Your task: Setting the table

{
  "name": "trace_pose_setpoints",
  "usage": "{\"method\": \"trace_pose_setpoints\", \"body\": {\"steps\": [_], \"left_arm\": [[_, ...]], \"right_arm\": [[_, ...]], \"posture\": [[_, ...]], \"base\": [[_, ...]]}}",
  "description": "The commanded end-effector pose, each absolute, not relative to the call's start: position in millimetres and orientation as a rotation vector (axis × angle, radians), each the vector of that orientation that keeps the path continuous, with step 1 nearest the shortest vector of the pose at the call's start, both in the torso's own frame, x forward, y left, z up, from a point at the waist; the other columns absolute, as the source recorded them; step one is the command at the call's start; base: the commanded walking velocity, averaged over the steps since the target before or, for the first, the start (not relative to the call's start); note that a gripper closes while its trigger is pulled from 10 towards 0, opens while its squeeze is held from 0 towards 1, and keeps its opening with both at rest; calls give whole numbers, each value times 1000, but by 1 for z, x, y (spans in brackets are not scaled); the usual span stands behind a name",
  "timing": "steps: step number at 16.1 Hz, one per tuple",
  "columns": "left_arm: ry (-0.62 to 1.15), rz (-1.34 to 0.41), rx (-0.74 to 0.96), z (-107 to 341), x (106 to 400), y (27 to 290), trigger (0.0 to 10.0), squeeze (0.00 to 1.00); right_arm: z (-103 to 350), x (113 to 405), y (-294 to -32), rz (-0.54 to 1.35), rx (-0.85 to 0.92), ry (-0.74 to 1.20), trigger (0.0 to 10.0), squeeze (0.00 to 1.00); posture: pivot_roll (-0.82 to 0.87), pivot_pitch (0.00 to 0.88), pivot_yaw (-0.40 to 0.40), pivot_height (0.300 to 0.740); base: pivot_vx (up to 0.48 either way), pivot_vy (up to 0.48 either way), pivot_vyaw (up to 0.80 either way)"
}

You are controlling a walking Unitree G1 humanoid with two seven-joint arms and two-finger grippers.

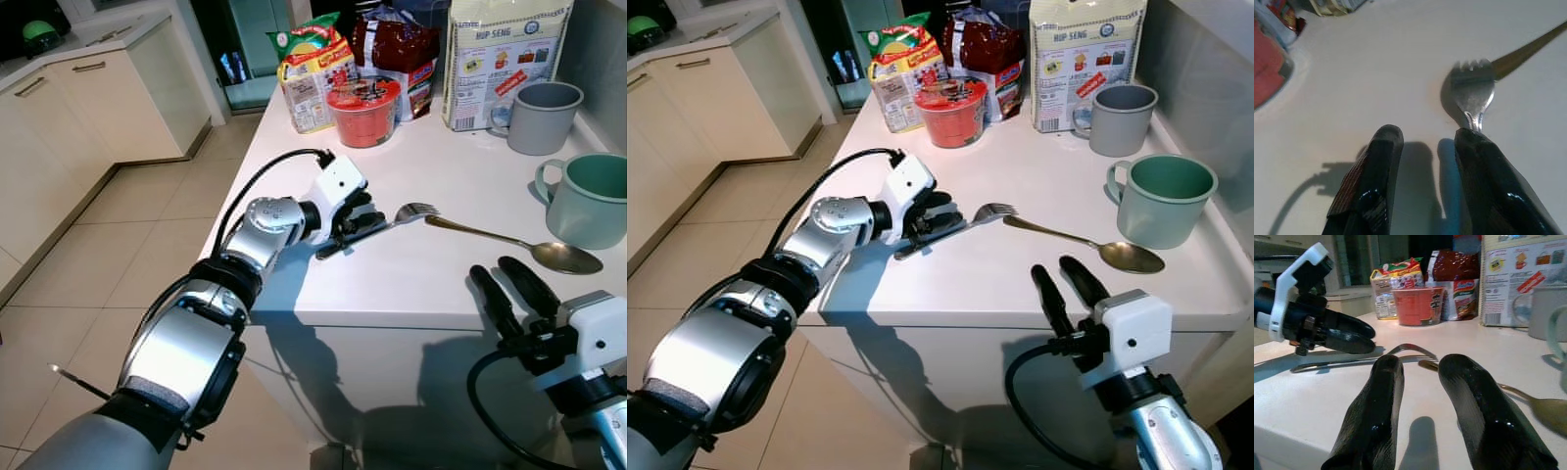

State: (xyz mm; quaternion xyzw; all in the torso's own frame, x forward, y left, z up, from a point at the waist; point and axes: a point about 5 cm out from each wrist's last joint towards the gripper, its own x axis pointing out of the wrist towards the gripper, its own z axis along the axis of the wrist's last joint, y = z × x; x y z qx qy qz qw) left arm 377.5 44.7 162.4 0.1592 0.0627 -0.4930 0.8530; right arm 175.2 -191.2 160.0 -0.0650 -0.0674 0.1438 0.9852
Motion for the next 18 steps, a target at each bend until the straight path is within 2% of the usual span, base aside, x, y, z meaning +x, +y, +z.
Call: {"method": "trace_pose_setpoints", "body": {"steps": [1, 8, 14, 18], "left_arm": [[178, -1044, 324, 155, 376, 46, 10000, 0], [197, -1074, 257, 154, 371, 27, 10000, 0], [136, -1006, 402, 169, 383, 52, 10000, 0], [123, -1033, 366, 175, 383, 49, 10000, 0]], "right_arm": [[169, 177, -181, 331, -123, -178, 10000, 0], [177, 178, -170, 363, -108, -208, 10000, 0], [171, 178, -172, 360, -115, -184, 10000, 0], [169, 178, -171, 371, -120, -178, 10000, 0]], "posture": [[-248, 0, 225, 740], [-259, 0, 232, 740], [-241, 0, 234, 740], [-235, 0, 232, 740]], "base": [[0, 0, 0], [0, 0, 0], [0, 0, 0], [0, 0, 0]]}}
